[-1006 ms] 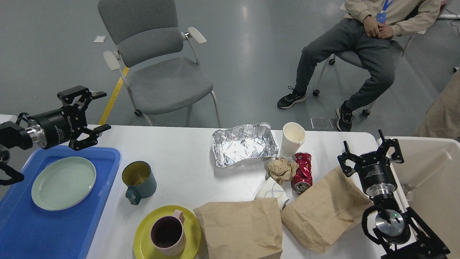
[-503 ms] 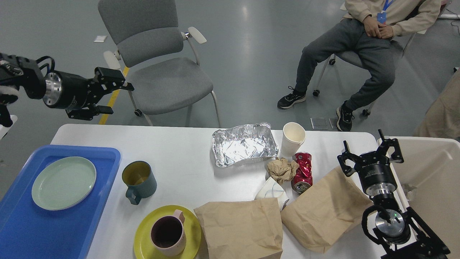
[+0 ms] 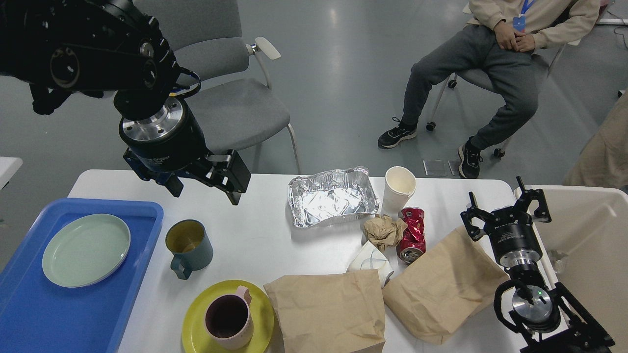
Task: Tidy desktop
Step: 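Lower the left gripper onto the teal mug and grasp it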
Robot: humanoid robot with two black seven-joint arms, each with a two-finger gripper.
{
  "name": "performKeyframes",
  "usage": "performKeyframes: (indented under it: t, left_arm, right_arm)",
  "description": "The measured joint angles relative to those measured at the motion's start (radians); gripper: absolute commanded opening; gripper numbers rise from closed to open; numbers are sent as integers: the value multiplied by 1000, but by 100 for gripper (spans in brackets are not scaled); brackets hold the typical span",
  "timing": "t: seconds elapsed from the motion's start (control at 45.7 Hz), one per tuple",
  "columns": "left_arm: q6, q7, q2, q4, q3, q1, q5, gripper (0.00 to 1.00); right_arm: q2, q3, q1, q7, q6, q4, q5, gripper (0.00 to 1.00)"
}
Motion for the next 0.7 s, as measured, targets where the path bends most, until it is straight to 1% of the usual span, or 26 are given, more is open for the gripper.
performKeyframes:
  t: [0.066, 0.175, 0.262, 0.415, 0.525, 0.612, 0.7]
  left_arm:
    - [12, -3, -12, -67, 26, -59, -16, 98]
    - [78, -6, -20, -169, 77, -139, -44, 98]
    - [122, -7, -25, -220, 105, -171, -58, 98]
    - [135, -11, -32, -236, 123, -179, -73, 98]
    - [110, -18, -31, -235, 129, -173, -79, 98]
    - [93, -20, -30, -231, 131, -150, -79, 98]
    - [95, -16, -22, -222, 139, -113, -80, 98]
  right_arm:
    - [0, 0, 0, 0, 0, -1, 0, 100]
    - [0, 0, 0, 0, 0, -1, 0, 100]
    - [0, 0, 0, 0, 0, -1, 0, 100]
    - [0, 0, 0, 0, 0, -1, 0, 100]
    - [0, 0, 0, 0, 0, -1, 0, 100]
    - [0, 0, 0, 0, 0, -1, 0, 100]
    - [0, 0, 0, 0, 0, -1, 0, 100]
